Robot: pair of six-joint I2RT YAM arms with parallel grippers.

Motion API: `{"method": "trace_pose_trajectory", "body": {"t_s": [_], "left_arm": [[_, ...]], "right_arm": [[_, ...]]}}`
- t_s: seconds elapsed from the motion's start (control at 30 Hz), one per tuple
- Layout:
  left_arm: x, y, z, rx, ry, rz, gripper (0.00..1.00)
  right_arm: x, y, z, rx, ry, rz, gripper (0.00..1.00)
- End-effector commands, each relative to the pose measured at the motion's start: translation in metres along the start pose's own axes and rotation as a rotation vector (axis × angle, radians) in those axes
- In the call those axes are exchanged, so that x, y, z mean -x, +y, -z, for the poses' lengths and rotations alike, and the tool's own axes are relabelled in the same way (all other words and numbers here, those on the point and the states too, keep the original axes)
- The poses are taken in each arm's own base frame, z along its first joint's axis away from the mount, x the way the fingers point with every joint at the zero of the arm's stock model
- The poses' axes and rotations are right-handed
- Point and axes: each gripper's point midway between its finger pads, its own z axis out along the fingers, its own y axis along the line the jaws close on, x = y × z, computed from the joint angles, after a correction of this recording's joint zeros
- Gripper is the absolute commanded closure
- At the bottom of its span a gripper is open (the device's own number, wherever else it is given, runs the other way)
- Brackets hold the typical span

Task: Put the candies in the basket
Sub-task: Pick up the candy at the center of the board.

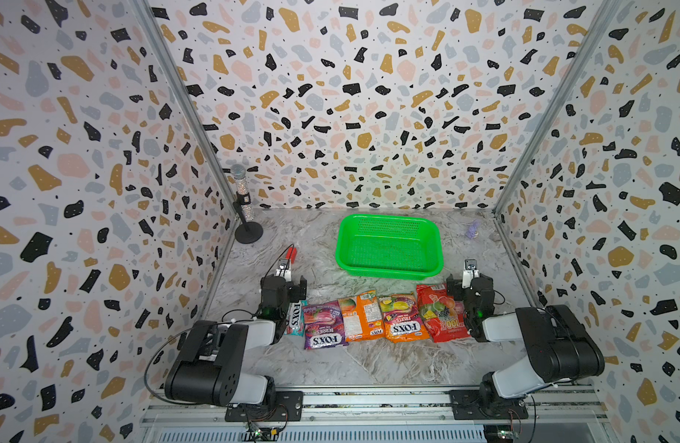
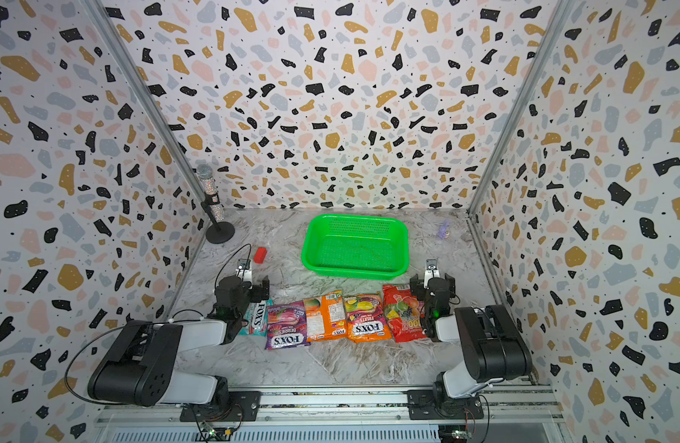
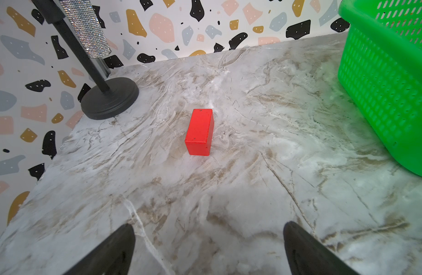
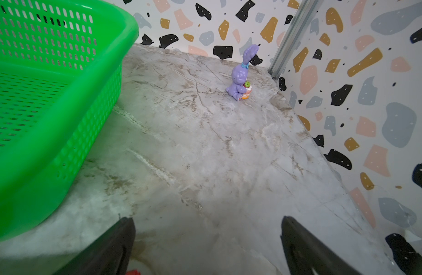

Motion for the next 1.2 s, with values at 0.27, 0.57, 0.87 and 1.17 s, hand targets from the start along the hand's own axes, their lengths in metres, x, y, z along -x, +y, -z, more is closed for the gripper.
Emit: {"method": "trace_pose_trajectory", "body": {"t_s": [0.27, 0.57, 0.87, 1.17], "left_arm": [[0.020, 0.000, 0.001, -0.014, -0.050, 0.002, 0.00], [0.076, 0.000, 0.054, 0.068, -0.152, 0.064, 0.00], [0.118, -0.126, 0.101, -0.402, -0.091, 0.468, 0.00], [0.110, -0.173, 0.093, -0.422, 0.035, 0.333, 0.00]], "right_arm": [[0.030, -0.019, 0.035, -0.129, -0.155, -0.028, 0.00], [0.070, -0.022, 0.065, -0.064, 0.082, -0.118, 0.00], [-0.005, 0.032, 0.095, 0.137, 0.561, -0.521, 0.00], [-0.018, 0.009, 0.093, 0.020, 0.454, -0.533, 0.00]]}}
